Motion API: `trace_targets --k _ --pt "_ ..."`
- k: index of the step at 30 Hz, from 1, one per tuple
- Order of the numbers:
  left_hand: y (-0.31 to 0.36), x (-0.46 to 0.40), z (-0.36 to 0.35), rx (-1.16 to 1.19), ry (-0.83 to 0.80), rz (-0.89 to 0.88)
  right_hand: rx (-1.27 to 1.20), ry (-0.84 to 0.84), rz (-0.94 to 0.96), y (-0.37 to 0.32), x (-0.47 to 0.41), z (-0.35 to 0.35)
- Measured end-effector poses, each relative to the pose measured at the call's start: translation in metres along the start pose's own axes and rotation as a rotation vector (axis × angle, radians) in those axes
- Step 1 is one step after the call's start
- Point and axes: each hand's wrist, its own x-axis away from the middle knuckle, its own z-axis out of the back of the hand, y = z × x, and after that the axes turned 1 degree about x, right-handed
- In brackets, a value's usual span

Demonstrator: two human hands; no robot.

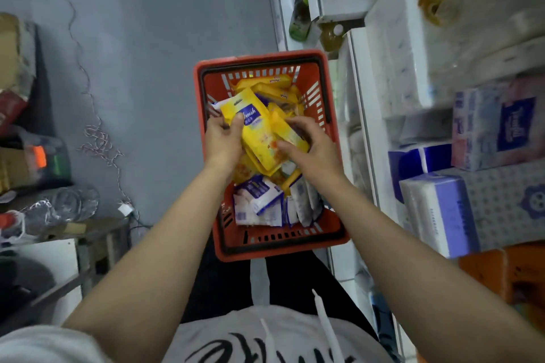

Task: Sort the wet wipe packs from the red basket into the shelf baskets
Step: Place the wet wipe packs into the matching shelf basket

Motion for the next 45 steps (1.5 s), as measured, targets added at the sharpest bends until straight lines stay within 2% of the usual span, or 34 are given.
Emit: trace_targets --k 4,8,10,14,19,26,31,34,38,45 --pt "0.003 0.029 0.014 0.198 -0.045 0.075 -0.022 -0.04 -0.011 -0.015 0.013 -0.007" --pt "0.003 0.042 0.034 0.24 -0.147 0.059 0.005 0.101 0.01 -0.031 0.025 -0.017" --pt "0.005 0.046 0.045 0.221 -0.204 0.041 0.01 0.124 0.029 -0.041 0.033 -0.022" --pt "0.01 0.055 0.069 0.126 -0.337 -0.038 0.089 0.066 0.054 -0.06 0.053 -0.03" --pt "0.011 0.059 0.103 0.055 -0.471 -0.122 0.279 0.04 -0.116 -0.069 0.082 -0.055" --pt "0.022 0.072 0.129 -0.034 -0.57 -0.177 0.267 -0.028 -0.164 -0.084 0.13 -0.066" --pt "0.018 0.098 0.127 -0.092 -0.664 -0.213 0.286 0.186 -0.185 -0.093 0.166 -0.06" --pt "0.01 0.119 0.122 -0.113 -0.698 -0.218 0.418 0.307 -0.203 -0.086 0.193 -0.054" --pt "-0.001 0.157 0.114 -0.112 -0.782 -0.22 0.383 0.371 -0.182 -0.069 0.243 -0.043" --pt "-0.047 0.276 0.088 -0.03 -0.911 -0.262 0.313 0.577 -0.434 -0.04 0.39 -0.019"
